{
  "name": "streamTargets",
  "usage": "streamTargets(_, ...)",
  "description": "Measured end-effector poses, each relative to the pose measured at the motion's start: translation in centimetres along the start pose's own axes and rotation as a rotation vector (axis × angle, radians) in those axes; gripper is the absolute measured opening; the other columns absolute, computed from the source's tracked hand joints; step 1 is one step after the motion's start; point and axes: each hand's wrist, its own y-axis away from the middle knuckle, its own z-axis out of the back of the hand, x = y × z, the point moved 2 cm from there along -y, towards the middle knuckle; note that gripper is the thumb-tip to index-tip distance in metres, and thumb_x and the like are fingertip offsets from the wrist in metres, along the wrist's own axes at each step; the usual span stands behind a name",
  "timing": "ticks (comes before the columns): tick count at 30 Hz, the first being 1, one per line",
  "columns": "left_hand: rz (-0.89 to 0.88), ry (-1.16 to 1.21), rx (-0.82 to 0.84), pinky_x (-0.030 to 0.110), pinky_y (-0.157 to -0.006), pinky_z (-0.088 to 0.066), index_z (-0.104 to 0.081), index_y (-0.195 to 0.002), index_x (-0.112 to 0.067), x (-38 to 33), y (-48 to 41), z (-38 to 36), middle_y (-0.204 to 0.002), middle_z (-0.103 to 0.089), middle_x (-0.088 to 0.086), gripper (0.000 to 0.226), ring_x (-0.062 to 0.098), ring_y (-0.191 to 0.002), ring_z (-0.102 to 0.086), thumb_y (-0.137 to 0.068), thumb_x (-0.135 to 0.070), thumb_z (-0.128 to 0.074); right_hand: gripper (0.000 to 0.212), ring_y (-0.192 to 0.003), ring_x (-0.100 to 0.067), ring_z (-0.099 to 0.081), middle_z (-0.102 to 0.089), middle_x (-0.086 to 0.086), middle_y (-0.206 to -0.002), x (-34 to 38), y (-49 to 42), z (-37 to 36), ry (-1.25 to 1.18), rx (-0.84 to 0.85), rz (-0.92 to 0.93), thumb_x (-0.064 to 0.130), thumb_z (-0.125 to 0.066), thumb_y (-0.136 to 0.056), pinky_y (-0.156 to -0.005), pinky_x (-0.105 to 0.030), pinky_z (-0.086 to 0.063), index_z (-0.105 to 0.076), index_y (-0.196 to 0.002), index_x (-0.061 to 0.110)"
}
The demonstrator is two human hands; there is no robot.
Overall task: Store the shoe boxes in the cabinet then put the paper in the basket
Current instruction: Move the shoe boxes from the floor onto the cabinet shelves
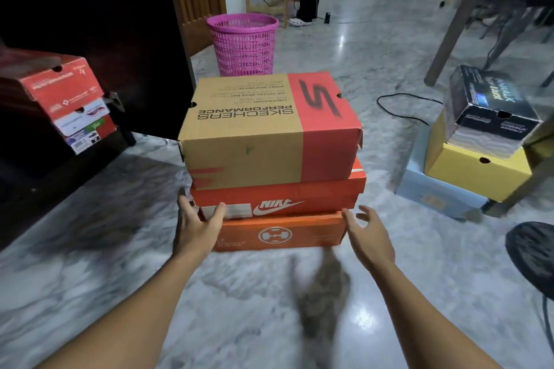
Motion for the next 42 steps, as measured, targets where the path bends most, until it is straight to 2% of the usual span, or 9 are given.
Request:
streamTargets(4,-0.226,0.045,-0.157,0.047,-0.106,-0.039,-0.028,-0.145,-0.020,-2.2,0.1,1.2,-0.147,-0.044,0.008,0.096,0.027,-0.132,-0.044,-0.071,-0.078,-0.045,0.041,-0.102,-0.011,-0.061,-0.063,0.009,-0.116,3.4,-0.3,2.3,-0.200,-0.276,0.146,0.066,-0.049,-0.087,-0.081,-0.033,-0.040,-0.054,-0.116,0.037)
streamTargets(9,-0.441,0.199,-0.339,0.021,-0.085,-0.041,-0.055,-0.124,-0.017,-8.0,-0.5,2.9,-0.111,-0.060,-0.009,0.063,0.005,-0.098,-0.054,-0.084,-0.065,-0.048,0.060,-0.109,-0.006,-0.058,-0.059,0.007,-0.119,11.4,-1.6,4.0,-0.455,-0.144,0.393,0.074,-0.050,-0.074,-0.082,-0.022,-0.044,-0.054,-0.120,0.035)
streamTargets(14,-0.164,0.254,-0.226,0.027,-0.082,-0.039,-0.062,-0.121,-0.028,-11.0,-3.9,3.9,-0.108,-0.061,-0.011,0.041,0.013,-0.100,-0.055,-0.091,-0.054,-0.054,0.042,-0.095,0.003,-0.065,-0.067,0.014,-0.111,15.6,-3.3,4.6,-0.464,0.209,0.430,0.048,-0.067,-0.089,-0.071,-0.012,-0.050,-0.052,-0.123,0.030)
streamTargets(19,-0.090,0.240,-0.093,0.035,-0.089,-0.048,-0.065,-0.101,-0.042,-10.2,-5.9,3.9,-0.103,-0.066,-0.016,0.037,0.016,-0.103,-0.061,-0.075,-0.066,-0.052,0.033,-0.093,-0.001,-0.070,-0.077,0.011,-0.099,16.3,-4.2,4.9,-0.499,0.423,0.431,0.034,-0.063,-0.095,-0.072,-0.022,-0.053,-0.057,-0.128,0.032)
streamTargets(26,-0.039,0.237,-0.226,0.029,-0.079,-0.040,-0.055,-0.099,-0.041,-12.9,-2.0,5.2,-0.091,-0.058,-0.021,0.009,0.016,-0.097,-0.057,-0.094,-0.047,-0.053,0.032,-0.092,-0.005,-0.072,-0.078,0.003,-0.096,18.3,-4.7,6.2,-0.590,0.463,0.456,0.016,-0.064,-0.094,-0.072,-0.012,-0.051,-0.060,-0.123,0.028)
streamTargets(30,-0.029,0.253,-0.321,0.036,-0.080,-0.052,-0.065,-0.106,-0.035,-16.5,1.0,9.7,-0.098,-0.069,-0.012,0.041,0.018,-0.096,-0.064,-0.078,-0.063,-0.054,0.036,-0.098,-0.006,-0.071,-0.077,0.006,-0.102,22.1,-3.6,7.4,-0.548,0.543,0.517,0.023,-0.065,-0.093,-0.083,-0.025,-0.053,-0.059,-0.128,0.029)
streamTargets(34,-0.032,0.238,-0.474,0.027,-0.066,-0.044,-0.066,-0.108,-0.030,-20.0,4.3,16.2,-0.097,-0.068,-0.006,0.040,0.019,-0.091,-0.063,-0.080,-0.056,-0.055,0.035,-0.098,-0.004,-0.071,-0.077,0.008,-0.100,28.4,-1.2,7.5,-0.570,0.677,0.582,0.020,-0.062,-0.095,-0.087,-0.023,-0.054,-0.057,-0.129,0.027)
streamTargets(39,0.018,0.230,-0.649,0.022,-0.045,-0.044,-0.062,-0.090,-0.034,-22.8,6.6,25.6,-0.085,-0.063,-0.011,0.012,0.009,-0.074,-0.059,-0.095,-0.042,-0.055,0.028,-0.088,0.007,-0.068,-0.075,0.022,-0.091,37.3,2.9,5.6,-0.586,0.765,0.694,0.028,-0.063,-0.093,-0.076,-0.014,-0.052,-0.061,-0.121,0.027)
streamTargets(42,-0.028,0.204,-0.745,0.022,-0.055,-0.043,-0.059,-0.080,-0.034,-23.7,6.9,30.8,-0.080,-0.060,-0.016,0.016,0.008,-0.073,-0.056,-0.094,-0.040,-0.056,0.036,-0.086,-0.003,-0.069,-0.075,0.014,-0.094,42.2,5.7,3.2,-0.587,0.774,0.708,0.040,-0.071,-0.087,-0.079,-0.024,-0.053,-0.063,-0.120,0.026)
